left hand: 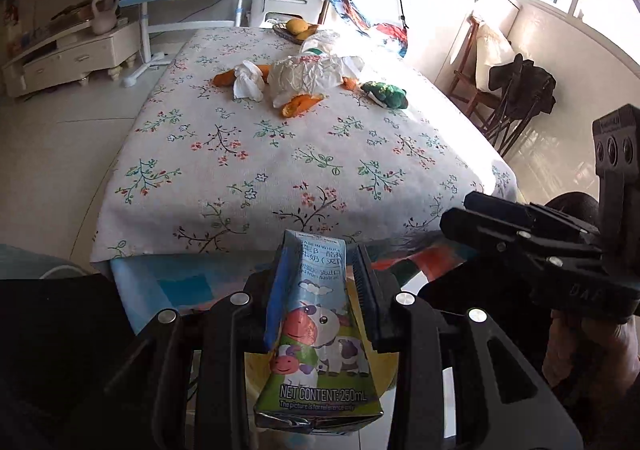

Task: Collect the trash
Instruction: 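Drop the peel into the basin with the right tool while the left tool drops the carton in, then move both tools back toward the remaining trash on the table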

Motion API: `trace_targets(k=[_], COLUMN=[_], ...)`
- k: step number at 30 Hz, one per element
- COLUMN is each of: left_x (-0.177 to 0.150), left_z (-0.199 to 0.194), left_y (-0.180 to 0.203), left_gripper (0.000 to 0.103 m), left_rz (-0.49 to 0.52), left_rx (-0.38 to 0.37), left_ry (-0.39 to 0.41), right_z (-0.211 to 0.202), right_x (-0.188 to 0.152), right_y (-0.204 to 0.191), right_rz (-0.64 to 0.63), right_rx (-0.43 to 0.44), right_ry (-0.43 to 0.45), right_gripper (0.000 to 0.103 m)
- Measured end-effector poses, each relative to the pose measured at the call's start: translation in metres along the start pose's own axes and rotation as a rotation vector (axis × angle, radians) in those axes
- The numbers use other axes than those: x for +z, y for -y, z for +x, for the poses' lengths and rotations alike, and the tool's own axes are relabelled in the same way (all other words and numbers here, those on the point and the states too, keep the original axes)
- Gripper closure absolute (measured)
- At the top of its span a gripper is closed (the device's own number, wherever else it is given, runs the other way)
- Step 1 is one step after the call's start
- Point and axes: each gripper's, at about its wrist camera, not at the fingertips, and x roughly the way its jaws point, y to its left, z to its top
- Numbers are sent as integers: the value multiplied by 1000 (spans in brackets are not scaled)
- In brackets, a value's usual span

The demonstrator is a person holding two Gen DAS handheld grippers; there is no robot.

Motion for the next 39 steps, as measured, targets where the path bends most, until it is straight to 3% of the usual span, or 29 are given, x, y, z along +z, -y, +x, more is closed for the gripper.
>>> trace_targets(k=[2, 5, 7, 17, 25, 29, 32, 39], left_x=[-4, -5, -4, 4, 3, 1, 1, 1], left_z=[1, -13, -22, -43, -43, -44, -44, -42], left_y=[14, 25, 26, 0, 1, 1, -3, -27], left_gripper=[50, 24, 20, 15, 13, 10, 9, 9], left_rz=[64, 116, 122, 4, 14, 7, -12, -122], left_rx=[44, 137, 181, 290, 304, 316, 324, 328], left_ry=[8, 112, 166, 250, 255, 263, 261, 252], right_z=[-8, -15, -14, -18, -17, -11, -7, 9], right_x=[4, 6, 9, 6, 3, 5, 12, 45], right_y=[5, 9, 9, 2, -4, -28, -44, -45], right_rz=[22, 39, 46, 0, -26, -158, -233, -244], right_rx=[-23, -43, -46, -57, -70, -124, -118, -89], right_ry=[57, 108, 119, 128, 117, 102, 104, 89], right_gripper=[36, 35, 34, 29, 28, 25, 25, 24])
